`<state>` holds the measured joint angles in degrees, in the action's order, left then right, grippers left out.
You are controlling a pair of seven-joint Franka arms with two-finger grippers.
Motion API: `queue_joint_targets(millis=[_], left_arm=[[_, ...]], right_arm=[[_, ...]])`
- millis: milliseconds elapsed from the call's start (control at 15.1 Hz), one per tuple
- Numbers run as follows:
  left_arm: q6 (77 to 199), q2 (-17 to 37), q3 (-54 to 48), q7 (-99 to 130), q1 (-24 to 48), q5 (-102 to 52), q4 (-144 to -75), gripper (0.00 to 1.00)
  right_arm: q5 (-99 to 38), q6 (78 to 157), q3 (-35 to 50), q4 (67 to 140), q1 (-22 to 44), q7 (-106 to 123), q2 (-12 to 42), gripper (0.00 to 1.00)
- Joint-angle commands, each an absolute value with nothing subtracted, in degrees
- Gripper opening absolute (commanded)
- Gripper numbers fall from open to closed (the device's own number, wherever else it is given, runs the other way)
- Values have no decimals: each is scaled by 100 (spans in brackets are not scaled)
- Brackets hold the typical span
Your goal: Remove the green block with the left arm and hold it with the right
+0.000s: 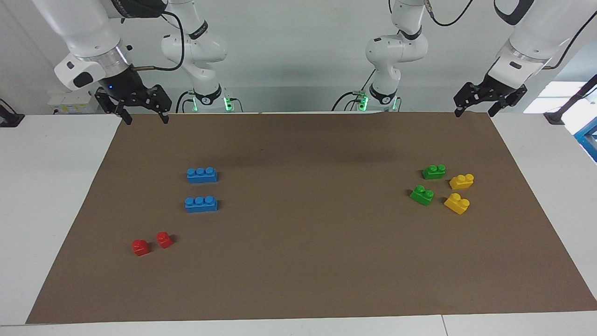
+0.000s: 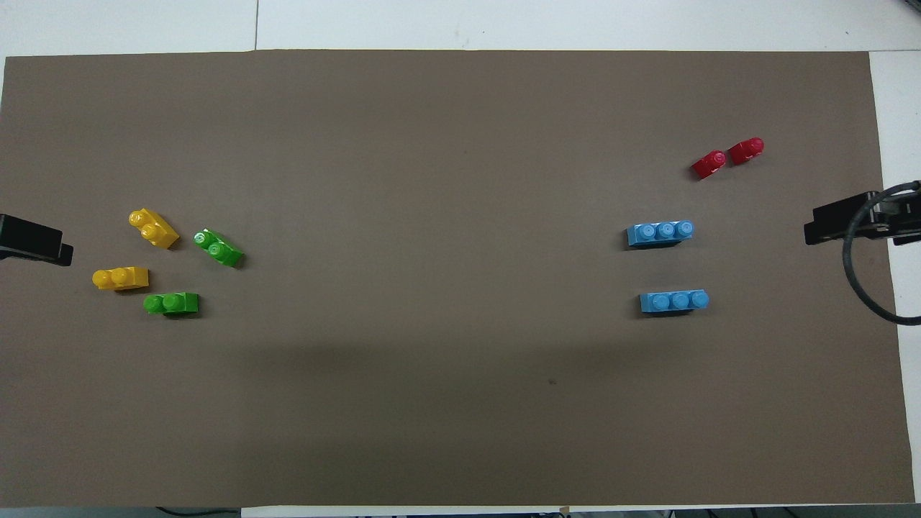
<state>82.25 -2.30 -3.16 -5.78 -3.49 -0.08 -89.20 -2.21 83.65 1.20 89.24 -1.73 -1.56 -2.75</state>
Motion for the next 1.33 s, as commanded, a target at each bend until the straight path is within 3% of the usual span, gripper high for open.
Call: queue_joint_targets(millis=[0, 1262], left_arm=[[8033, -88, -290, -668, -395, -254, -8614, 100], [8349, 79, -290, -501, -396, -404, -8631, 100]], right_arm=[[-88, 8279, 123, 8991, -202, -9, -378, 100], [185, 8323, 123, 9088, -237, -44, -431, 100]])
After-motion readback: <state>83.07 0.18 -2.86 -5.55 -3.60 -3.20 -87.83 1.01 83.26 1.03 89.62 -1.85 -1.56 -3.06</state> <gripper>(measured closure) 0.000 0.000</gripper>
